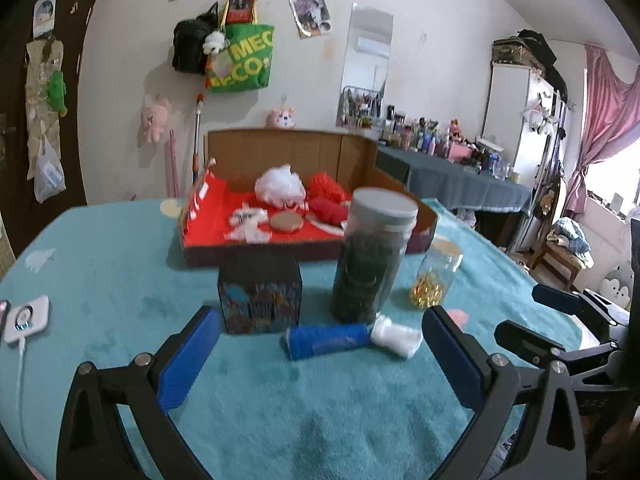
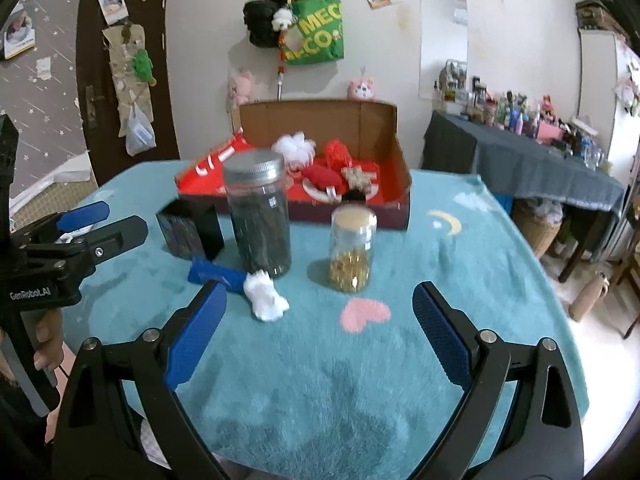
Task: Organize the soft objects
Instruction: 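Pull both tools back from the box toward the blue roll and white cloth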
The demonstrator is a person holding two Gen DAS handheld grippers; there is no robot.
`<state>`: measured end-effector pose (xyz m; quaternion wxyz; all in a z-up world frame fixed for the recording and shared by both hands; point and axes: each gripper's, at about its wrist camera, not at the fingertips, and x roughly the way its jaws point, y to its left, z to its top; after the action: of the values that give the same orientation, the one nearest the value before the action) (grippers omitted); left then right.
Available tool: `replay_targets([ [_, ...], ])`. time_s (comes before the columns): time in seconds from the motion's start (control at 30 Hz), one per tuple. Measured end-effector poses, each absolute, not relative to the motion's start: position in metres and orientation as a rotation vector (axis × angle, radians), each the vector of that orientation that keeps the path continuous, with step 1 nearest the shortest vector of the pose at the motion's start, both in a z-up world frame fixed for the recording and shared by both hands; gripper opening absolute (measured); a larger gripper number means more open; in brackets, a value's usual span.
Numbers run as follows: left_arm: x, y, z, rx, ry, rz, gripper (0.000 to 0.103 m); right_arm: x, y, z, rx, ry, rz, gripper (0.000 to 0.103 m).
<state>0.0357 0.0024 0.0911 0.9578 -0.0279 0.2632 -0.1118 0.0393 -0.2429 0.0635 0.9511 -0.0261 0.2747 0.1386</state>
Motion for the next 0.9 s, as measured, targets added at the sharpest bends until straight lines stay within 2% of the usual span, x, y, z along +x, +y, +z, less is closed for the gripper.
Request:
replay_targets([
  [0.43,0.044,-0.007,0.046,-0.002,0.630,-0.182,0.103,0.054,-0.244,0.020,-0.025,0.645,0.271,0.095],
  [0.9,0.068,-0.003,0.035,-0.010,0.732,-0.220,0.101,0.073,-0.245,0.008,-0.003,0.706,0.314,0.095],
])
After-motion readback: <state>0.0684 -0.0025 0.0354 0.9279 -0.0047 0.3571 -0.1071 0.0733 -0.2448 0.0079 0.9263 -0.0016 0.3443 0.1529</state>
